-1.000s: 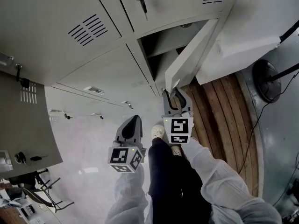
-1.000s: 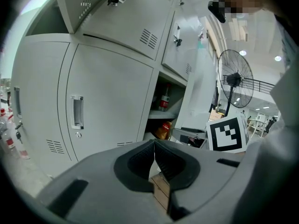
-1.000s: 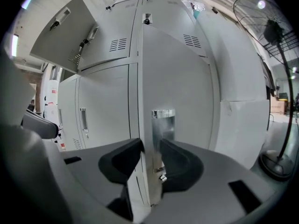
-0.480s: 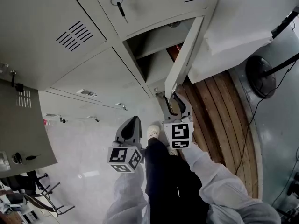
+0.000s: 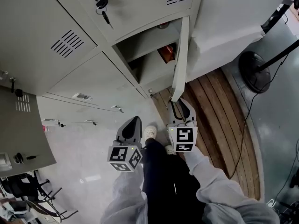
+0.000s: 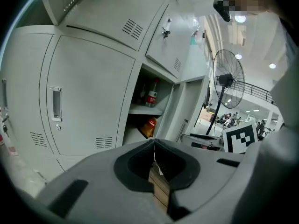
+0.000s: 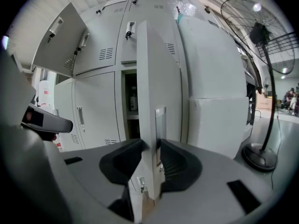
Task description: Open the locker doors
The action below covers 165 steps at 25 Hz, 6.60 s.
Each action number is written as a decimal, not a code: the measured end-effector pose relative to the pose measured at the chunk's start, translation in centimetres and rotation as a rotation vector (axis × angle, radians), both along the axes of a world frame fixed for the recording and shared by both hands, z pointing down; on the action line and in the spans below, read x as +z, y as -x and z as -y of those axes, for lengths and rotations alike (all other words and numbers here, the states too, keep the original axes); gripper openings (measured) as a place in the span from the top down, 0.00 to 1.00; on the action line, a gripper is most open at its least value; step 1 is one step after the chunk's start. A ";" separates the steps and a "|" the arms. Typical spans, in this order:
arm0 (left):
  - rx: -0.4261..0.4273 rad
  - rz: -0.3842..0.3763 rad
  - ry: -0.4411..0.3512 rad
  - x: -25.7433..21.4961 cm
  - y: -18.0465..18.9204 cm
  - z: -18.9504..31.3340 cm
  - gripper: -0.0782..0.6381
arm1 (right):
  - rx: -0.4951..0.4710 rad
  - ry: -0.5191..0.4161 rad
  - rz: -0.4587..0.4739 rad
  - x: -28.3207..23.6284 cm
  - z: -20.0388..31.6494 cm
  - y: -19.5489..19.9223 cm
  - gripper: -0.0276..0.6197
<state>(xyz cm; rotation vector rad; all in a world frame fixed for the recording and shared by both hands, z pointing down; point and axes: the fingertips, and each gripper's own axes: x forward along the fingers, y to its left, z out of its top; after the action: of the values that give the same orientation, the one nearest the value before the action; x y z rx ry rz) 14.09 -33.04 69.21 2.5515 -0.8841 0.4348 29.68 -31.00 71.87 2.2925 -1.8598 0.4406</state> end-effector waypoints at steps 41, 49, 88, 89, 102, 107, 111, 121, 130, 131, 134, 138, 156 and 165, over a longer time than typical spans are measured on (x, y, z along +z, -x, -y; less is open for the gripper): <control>0.095 0.017 0.038 -1.1 -3.6 -2.2 0.88 | 0.224 0.061 -0.114 0.8 -7.0 -18.1 0.82; 0.083 0.023 0.048 -0.5 -3.8 -3.1 0.88 | 0.231 0.078 -0.123 0.8 -6.9 -20.2 0.82; 0.121 -0.176 -0.307 -25.2 5.4 -13.3 0.88 | -0.314 -0.332 -0.053 -29.2 -10.9 4.4 0.74; 0.120 -0.177 -0.329 -26.3 5.8 -13.4 0.88 | -0.342 -0.358 -0.067 -30.7 -11.2 5.2 0.74; 0.075 -0.195 -0.474 -35.9 6.4 -10.5 0.88 | -0.464 -0.523 -0.143 -43.1 -9.9 7.8 0.74; 0.048 -0.218 -0.539 -40.3 5.7 -6.7 0.88 | -0.494 -0.605 -0.181 -48.4 -6.5 7.2 0.74; 0.040 -0.234 -0.592 -43.8 3.7 -3.0 0.88 | -0.535 -0.652 -0.171 -52.6 -2.8 6.1 0.74; -0.018 -0.239 -0.682 -53.8 -0.3 4.8 0.88 | -0.637 -0.688 -0.202 -63.1 5.1 3.4 0.74; -0.129 -0.239 -0.786 -63.6 0.4 8.7 0.88 | -0.683 -0.776 -0.231 -74.9 10.2 3.9 0.74; -0.141 -0.247 -0.794 -64.5 0.6 9.0 0.88 | -0.686 -0.784 -0.227 -76.1 10.5 3.9 0.74; -0.171 -0.279 -0.799 -67.0 1.3 10.0 0.88 | -0.689 -0.806 -0.232 -79.5 11.3 4.1 0.74; -0.171 -0.318 -0.795 -69.6 1.2 10.8 0.88 | -0.680 -0.788 -0.208 -82.5 13.0 4.3 0.74; -0.191 -0.200 -0.855 -74.6 -0.3 13.4 0.88 | -0.574 -0.694 -0.179 -89.1 18.5 5.6 0.74; -0.190 -0.196 -0.843 -74.2 0.6 13.7 0.88 | -0.548 -0.667 -0.178 -88.4 19.7 6.4 0.74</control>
<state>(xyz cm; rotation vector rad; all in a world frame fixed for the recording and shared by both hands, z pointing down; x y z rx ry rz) 13.48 -46.78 -4.97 3.1017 -1.4383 -0.3248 23.25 -50.68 -16.57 1.8792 -2.6754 -0.5130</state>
